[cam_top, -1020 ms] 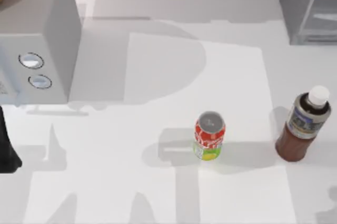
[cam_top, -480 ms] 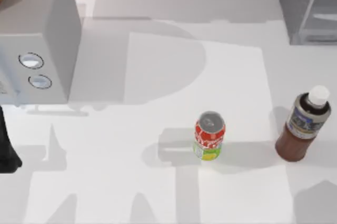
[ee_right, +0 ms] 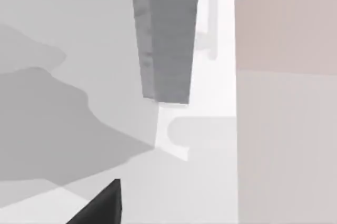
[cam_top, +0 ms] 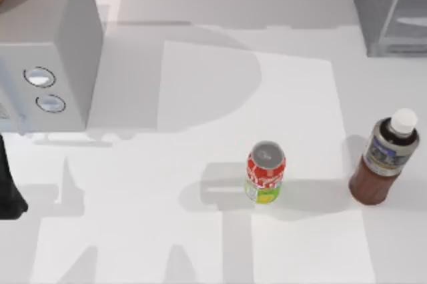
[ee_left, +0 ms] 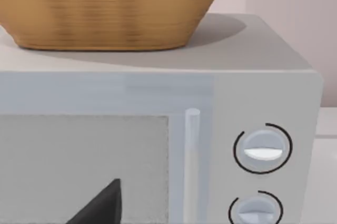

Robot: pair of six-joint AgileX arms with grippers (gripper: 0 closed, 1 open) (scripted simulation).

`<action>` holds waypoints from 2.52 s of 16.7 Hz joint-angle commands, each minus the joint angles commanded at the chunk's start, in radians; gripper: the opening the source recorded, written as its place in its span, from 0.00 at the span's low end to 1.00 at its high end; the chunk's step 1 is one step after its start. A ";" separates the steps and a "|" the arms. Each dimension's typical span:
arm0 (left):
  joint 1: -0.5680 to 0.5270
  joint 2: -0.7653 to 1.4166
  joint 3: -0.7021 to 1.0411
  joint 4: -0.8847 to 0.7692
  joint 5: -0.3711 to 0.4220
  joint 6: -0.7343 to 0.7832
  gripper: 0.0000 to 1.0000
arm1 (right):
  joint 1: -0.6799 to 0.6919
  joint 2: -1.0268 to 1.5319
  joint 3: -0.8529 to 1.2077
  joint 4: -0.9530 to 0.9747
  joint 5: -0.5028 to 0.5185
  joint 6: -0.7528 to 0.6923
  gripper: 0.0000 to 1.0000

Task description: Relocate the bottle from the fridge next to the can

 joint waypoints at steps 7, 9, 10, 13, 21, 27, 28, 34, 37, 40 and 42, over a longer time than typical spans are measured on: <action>0.000 0.000 0.000 0.000 0.000 0.000 1.00 | -0.074 0.095 0.031 -0.013 -0.039 -0.076 1.00; 0.000 0.000 0.000 0.000 0.000 0.000 1.00 | -0.069 0.093 0.028 -0.010 -0.038 -0.073 1.00; 0.000 0.000 0.000 0.000 0.000 0.000 1.00 | -0.062 0.094 0.028 -0.001 -0.037 -0.062 1.00; 0.000 0.000 0.000 0.000 0.000 0.000 1.00 | 0.001 0.098 0.026 0.084 -0.028 0.030 1.00; 0.000 0.000 0.000 0.000 0.000 0.000 1.00 | 0.382 0.111 0.014 0.599 0.057 0.674 1.00; 0.000 0.000 0.000 0.000 0.000 0.000 1.00 | 0.685 0.112 0.002 1.020 0.132 1.172 1.00; 0.000 0.000 0.000 0.000 0.000 0.000 1.00 | 0.724 0.112 0.001 1.071 0.141 1.225 1.00; 0.000 0.000 0.000 0.000 0.000 0.000 1.00 | 0.808 0.110 -0.003 1.171 0.162 1.329 1.00; 0.000 0.000 0.000 0.000 0.000 0.000 1.00 | 0.798 0.103 -0.011 1.175 0.162 1.328 1.00; 0.000 0.000 0.000 0.000 0.000 0.000 1.00 | 0.862 0.092 -0.032 1.202 0.217 1.380 1.00; 0.000 0.000 0.000 0.000 0.000 0.000 1.00 | 0.957 0.076 -0.061 1.238 0.291 1.447 1.00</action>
